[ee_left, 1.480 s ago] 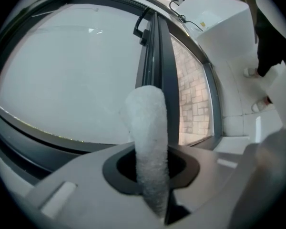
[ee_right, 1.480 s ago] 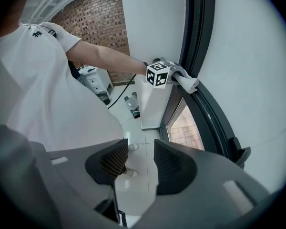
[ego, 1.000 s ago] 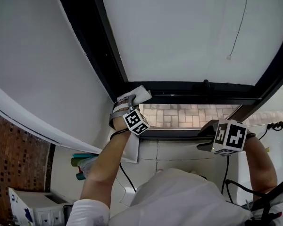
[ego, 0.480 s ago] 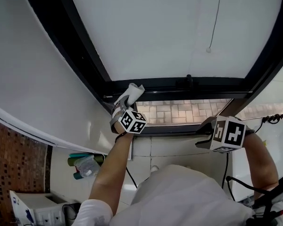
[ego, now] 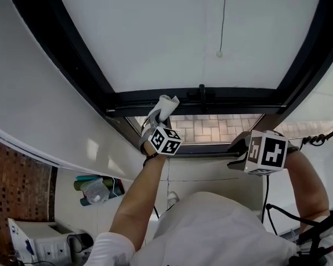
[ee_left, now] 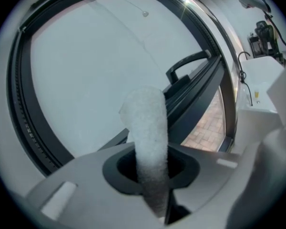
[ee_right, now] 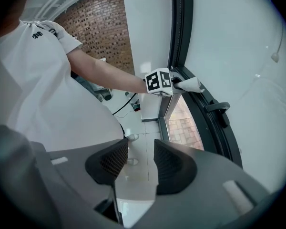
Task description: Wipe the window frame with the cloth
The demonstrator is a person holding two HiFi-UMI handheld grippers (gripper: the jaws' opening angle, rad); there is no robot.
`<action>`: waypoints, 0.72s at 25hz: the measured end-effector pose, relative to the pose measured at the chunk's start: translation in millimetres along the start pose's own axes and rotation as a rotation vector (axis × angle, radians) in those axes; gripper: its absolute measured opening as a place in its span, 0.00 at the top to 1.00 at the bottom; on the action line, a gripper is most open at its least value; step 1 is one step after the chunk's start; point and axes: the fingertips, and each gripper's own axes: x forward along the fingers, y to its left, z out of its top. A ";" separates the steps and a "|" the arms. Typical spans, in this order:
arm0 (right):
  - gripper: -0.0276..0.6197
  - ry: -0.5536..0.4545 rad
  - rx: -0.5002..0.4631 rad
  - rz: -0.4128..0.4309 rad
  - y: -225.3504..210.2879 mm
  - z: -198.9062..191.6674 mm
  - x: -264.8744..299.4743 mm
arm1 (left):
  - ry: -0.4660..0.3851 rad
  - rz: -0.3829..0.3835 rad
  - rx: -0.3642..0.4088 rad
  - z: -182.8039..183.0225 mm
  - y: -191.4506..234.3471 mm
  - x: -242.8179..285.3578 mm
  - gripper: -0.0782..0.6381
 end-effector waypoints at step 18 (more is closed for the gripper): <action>0.69 0.014 0.049 0.026 3.5 -107.3 -28.0 | -0.087 -0.060 -0.211 94.9 -136.2 16.9 0.76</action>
